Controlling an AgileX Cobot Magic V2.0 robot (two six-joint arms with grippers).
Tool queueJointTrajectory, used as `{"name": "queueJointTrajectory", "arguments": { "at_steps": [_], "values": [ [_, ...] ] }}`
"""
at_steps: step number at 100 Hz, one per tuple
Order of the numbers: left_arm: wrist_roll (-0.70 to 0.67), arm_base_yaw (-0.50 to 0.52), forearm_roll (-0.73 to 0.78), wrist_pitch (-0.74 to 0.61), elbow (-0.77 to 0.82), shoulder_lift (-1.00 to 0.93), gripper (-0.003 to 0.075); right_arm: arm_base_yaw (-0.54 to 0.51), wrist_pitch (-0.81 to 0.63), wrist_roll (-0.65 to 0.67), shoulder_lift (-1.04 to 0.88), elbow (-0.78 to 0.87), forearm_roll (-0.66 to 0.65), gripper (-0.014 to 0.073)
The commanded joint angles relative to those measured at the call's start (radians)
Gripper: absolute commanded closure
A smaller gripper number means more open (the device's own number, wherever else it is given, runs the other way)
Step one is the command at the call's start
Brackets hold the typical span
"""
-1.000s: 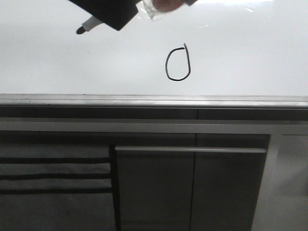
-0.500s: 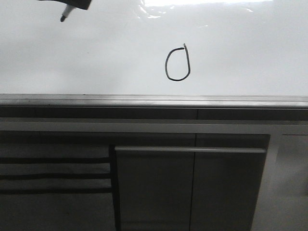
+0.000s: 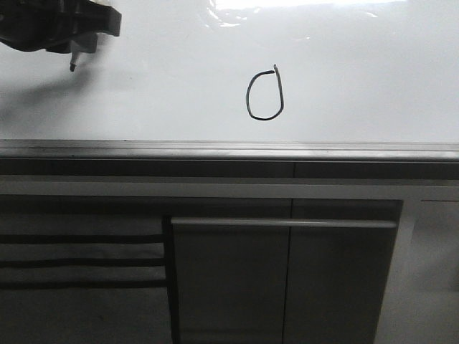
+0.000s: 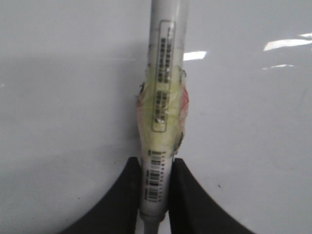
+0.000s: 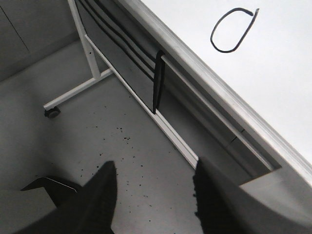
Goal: Write number 0 on whiteboard
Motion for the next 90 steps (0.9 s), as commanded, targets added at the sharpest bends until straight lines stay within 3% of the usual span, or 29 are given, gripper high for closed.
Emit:
{"name": "queueJointTrajectory", "arguments": {
  "at_steps": [1,72,90],
  "values": [
    [-0.011,0.006,-0.005,-0.080,-0.051,0.003,0.0740,-0.008,-0.054,0.002,-0.012,-0.021,0.037,0.0267],
    [0.001,0.010,0.009,-0.069,-0.070,0.045,0.0735,-0.008,-0.050,0.002,-0.012,-0.021,0.039,0.0267],
    [0.001,0.010,0.019,-0.069,-0.070,0.045,0.0622,-0.008,-0.049,0.002,-0.012,-0.021,0.039,0.0267]
  ]
}}
